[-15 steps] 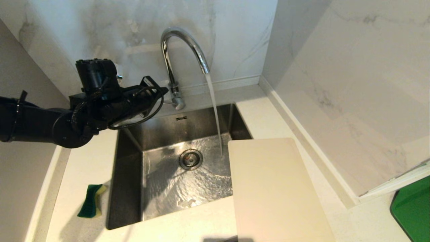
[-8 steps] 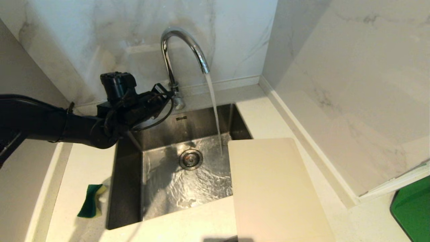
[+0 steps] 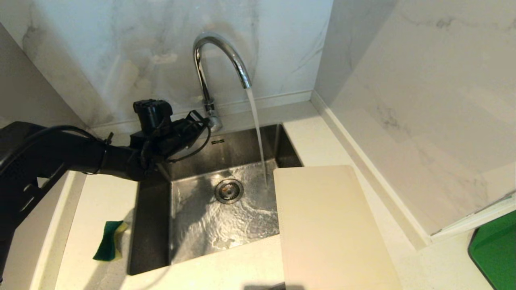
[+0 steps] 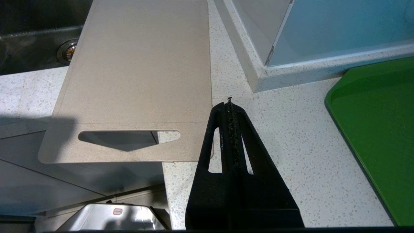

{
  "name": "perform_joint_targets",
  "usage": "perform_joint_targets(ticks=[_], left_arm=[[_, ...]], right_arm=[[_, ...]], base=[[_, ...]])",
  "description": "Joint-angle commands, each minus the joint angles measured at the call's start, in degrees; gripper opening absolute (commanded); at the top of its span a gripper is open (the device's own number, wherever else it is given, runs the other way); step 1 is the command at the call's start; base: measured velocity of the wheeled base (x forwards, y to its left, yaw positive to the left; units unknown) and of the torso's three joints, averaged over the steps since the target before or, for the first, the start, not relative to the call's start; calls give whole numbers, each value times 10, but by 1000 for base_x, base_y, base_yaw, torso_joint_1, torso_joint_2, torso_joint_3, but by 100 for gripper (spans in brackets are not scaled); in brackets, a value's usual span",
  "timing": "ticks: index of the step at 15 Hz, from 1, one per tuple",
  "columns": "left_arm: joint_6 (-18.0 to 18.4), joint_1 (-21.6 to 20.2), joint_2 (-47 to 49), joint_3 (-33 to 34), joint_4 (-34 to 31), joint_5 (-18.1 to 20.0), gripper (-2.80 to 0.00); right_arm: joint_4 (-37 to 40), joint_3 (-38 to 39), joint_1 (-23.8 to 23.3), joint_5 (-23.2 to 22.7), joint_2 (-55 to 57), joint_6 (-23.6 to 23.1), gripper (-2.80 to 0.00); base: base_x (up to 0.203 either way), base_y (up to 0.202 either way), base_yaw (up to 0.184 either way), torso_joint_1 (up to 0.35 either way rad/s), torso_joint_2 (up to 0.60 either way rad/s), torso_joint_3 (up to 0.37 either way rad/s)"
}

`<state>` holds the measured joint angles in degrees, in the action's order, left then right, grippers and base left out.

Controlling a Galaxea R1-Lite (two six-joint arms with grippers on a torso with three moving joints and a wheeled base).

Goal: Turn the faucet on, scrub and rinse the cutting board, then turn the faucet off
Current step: Turn off the tap

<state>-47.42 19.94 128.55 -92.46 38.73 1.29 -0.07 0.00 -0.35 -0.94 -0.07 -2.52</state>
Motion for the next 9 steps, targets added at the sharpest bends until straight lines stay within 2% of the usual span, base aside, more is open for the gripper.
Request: perform_joint_targets(ticks=[1, 9], left_arm=[[-3, -2, 21, -19, 5, -1, -280], [-3, -31, 76, -91, 2, -1, -280]], right_arm=[[0, 0, 0, 0, 1, -1, -280], [1, 0, 0, -3, 1, -4, -280]], base=[[0, 0, 0, 0, 0, 0], [0, 0, 0, 0, 0, 0]])
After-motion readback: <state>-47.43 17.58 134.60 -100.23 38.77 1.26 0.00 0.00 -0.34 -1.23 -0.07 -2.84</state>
